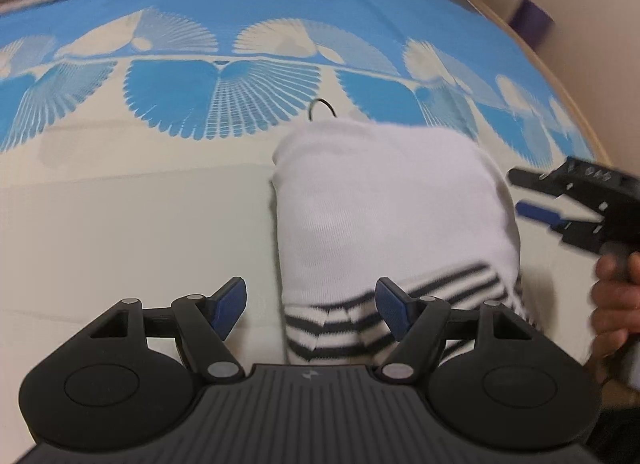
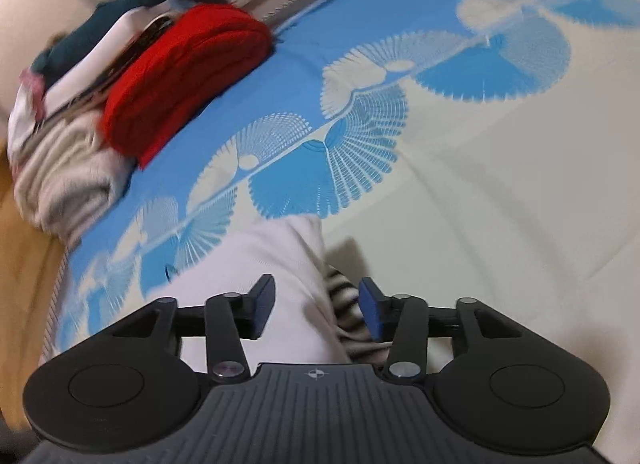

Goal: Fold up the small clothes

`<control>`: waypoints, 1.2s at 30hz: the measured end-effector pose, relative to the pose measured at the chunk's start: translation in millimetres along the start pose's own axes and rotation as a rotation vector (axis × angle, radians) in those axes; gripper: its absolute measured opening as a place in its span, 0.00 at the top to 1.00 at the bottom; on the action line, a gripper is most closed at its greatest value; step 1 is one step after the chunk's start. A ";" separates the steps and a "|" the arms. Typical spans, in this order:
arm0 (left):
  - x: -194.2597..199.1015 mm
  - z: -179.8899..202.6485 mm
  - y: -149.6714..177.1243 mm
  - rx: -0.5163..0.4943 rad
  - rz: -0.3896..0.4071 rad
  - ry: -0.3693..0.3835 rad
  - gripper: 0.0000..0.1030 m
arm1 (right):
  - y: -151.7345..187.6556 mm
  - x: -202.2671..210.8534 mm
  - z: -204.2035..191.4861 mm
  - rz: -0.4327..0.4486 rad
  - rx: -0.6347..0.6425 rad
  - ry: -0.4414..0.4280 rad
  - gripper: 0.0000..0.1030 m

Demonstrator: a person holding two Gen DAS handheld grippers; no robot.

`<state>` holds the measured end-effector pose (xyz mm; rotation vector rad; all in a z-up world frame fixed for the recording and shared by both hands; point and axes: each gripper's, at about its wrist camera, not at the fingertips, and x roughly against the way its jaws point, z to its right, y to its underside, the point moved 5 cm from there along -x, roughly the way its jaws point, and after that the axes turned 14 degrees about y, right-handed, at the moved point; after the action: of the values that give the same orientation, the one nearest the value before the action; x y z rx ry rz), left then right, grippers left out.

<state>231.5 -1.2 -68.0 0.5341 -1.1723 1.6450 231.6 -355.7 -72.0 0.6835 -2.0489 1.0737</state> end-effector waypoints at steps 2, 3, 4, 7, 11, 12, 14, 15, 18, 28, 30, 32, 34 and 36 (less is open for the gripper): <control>-1.5 -6.0 -3.4 0.041 0.013 -0.003 0.26 | -2.4 -16.5 -3.3 -0.022 -0.058 0.006 0.51; -2.0 -8.5 -4.8 0.061 0.019 -0.006 0.26 | -3.3 -24.9 -5.2 -0.034 -0.080 0.012 0.51; -2.6 -10.7 -5.6 0.077 0.022 -0.005 0.26 | -2.9 -31.8 -6.6 -0.045 -0.092 0.016 0.51; -4.5 -18.1 -9.8 0.134 0.031 0.011 0.26 | 0.0 -41.2 -17.1 -0.059 -0.075 -0.001 0.80; -9.9 -22.7 -14.4 0.176 0.027 0.028 0.26 | -13.4 -26.5 -12.8 0.073 -0.044 0.035 0.98; -11.8 -22.0 -14.4 0.180 0.024 0.031 0.26 | -13.1 -33.1 -3.1 0.056 -0.046 0.099 0.98; -16.8 -19.5 -13.8 0.173 0.010 0.029 0.26 | -3.6 -52.3 22.6 -0.035 -0.062 0.272 0.98; -18.4 -18.2 -13.1 0.171 0.005 0.029 0.26 | -0.2 -57.6 33.9 -0.068 -0.086 0.316 0.99; -18.7 -18.9 -13.3 0.188 0.011 0.040 0.26 | -4.3 -52.2 36.8 -0.057 -0.095 0.271 0.98; -38.1 -32.6 -28.7 0.384 0.026 0.198 0.24 | -1.7 -5.8 36.6 -0.046 -0.040 0.034 0.62; -48.7 -36.0 -30.0 0.422 0.021 0.205 0.24 | 5.9 -5.5 35.3 -0.084 0.018 0.014 0.57; -59.0 -39.5 -31.0 0.451 0.020 0.217 0.22 | 16.9 -8.9 35.5 -0.135 0.078 0.026 0.57; -69.2 -43.7 -32.6 0.481 0.019 0.232 0.22 | 26.2 -13.2 33.9 -0.181 0.128 0.021 0.61; -76.8 -47.1 -34.3 0.498 0.021 0.245 0.21 | 29.7 -10.2 29.6 -0.182 0.169 -0.020 0.96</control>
<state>301.7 5.2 -133.8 0.6071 -0.5876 1.9659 206.3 -364.4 -105.9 0.9509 -1.8851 1.1451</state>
